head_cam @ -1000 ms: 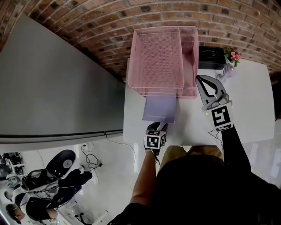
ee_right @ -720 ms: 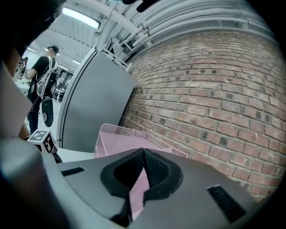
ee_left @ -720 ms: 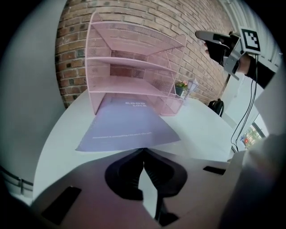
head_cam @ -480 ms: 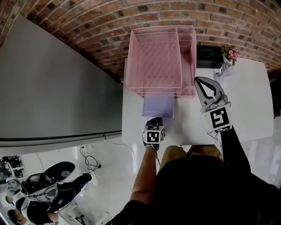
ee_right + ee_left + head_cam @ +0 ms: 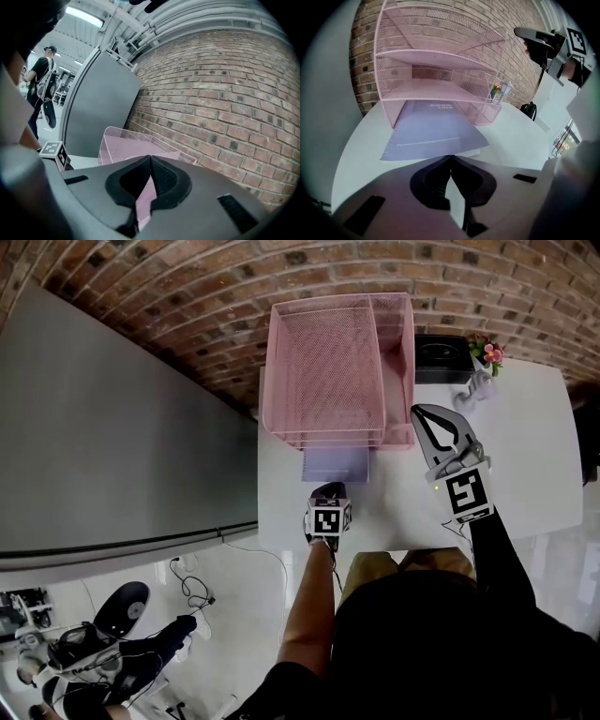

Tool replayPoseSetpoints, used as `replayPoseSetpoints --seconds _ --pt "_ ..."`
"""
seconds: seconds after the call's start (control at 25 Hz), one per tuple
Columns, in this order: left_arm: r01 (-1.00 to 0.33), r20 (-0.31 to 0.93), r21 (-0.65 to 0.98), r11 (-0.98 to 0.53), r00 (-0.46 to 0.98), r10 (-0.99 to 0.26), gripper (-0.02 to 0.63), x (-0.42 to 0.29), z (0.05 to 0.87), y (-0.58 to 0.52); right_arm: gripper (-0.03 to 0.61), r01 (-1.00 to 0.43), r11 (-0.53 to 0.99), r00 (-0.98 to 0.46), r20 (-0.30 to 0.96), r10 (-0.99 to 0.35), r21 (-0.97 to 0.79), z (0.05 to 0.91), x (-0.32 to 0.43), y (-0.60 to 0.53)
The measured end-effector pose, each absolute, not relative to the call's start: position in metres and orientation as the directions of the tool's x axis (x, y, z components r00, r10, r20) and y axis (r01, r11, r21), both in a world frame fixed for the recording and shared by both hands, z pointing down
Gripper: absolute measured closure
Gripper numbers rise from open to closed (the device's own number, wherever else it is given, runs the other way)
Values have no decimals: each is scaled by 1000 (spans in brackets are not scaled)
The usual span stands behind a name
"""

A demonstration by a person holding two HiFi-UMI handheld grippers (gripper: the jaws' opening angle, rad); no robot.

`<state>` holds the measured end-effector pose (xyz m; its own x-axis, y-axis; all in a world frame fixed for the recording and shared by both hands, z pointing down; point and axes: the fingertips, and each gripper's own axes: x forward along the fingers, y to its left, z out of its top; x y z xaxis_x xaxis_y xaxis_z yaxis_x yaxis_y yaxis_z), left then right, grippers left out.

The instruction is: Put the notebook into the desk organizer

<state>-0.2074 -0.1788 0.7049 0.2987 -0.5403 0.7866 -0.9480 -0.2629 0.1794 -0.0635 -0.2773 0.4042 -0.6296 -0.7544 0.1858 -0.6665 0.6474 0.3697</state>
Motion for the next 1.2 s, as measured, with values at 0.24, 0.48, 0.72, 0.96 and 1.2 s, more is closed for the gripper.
replayPoseSetpoints --seconds 0.24,0.48,0.72,0.96,1.2 --pt "-949 789 184 -258 299 -537 598 -209 718 -191 557 -672 644 -623 190 -758 365 408 -64 -283" --pt "-947 773 176 -268 302 -558 598 -212 716 -208 557 -668 648 -624 198 -756 366 411 -67 -287" --pt "-946 768 168 -277 302 -565 598 -213 720 -219 557 -669 643 -614 212 -761 372 413 -66 -292" --pt "-942 762 161 -293 307 -570 598 -209 718 -231 557 -666 641 -607 223 -763 380 414 -63 -293" --pt "-943 748 142 -301 301 -592 598 -207 722 -244 557 -668 638 -597 236 -767 384 419 -59 -293"
